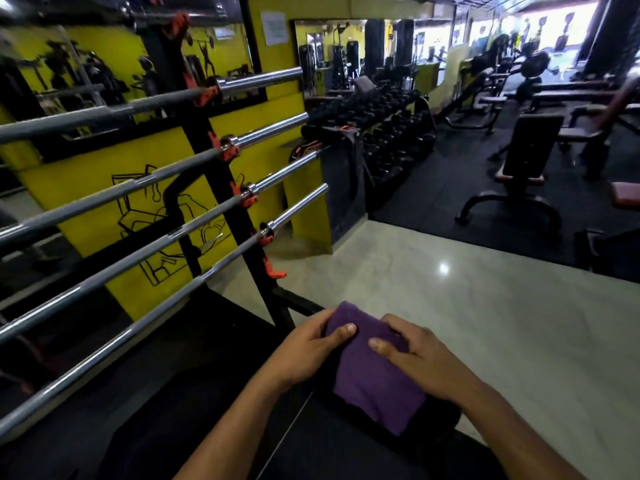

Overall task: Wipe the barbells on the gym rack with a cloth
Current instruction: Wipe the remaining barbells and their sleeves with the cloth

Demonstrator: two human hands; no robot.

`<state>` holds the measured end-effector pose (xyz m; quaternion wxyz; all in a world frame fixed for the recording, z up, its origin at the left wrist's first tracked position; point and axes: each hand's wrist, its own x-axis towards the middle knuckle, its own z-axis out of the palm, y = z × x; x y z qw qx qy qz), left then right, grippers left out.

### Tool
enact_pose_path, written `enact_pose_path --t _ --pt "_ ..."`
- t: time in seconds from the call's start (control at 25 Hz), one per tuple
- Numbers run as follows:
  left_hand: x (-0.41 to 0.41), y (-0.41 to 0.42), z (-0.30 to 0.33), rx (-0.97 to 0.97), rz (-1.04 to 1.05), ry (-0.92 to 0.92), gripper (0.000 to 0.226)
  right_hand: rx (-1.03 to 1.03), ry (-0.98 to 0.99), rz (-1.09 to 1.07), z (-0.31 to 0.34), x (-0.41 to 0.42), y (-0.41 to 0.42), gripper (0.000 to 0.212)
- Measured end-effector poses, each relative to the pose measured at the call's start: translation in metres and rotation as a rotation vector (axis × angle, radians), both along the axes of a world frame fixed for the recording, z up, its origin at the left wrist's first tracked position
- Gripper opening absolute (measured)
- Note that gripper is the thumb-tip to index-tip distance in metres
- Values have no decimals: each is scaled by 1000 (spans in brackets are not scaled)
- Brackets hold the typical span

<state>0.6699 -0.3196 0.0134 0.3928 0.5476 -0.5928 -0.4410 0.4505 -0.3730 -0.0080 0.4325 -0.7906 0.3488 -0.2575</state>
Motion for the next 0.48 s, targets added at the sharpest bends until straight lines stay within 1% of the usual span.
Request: enact_pose_path --t 0.08,0.12,0.16,0.2,0.24,0.28,0.36,0.4,0.48 --pt "14 -38 4 -65 104 -28 22 27 97 79 -2 5 -53 34" --pt "22 -54 6 -79 163 -21 20 48 148 97 -7 9 -78 37" --pt "31 -67 7 -84 214 -9 19 71 167 89 -11 14 -99 34" --pt "41 -81 6 -95 250 -6 19 99 136 62 -16 20 -119 28" --pt "50 -94 4 -106 274 -11 20 155 54 20 -19 29 -135 23" --pt "59 -106 0 -113 294 -9 20 252 -74 -30 -21 40 -149 21" --pt "81 -137 -6 -121 356 17 20 525 -368 -117 -22 69 -176 27" --pt "93 -154 -8 -123 395 42 20 645 -483 -145 -22 85 -189 31" --pt "117 -186 -15 -107 458 119 18 783 -625 -221 -29 118 -214 39"
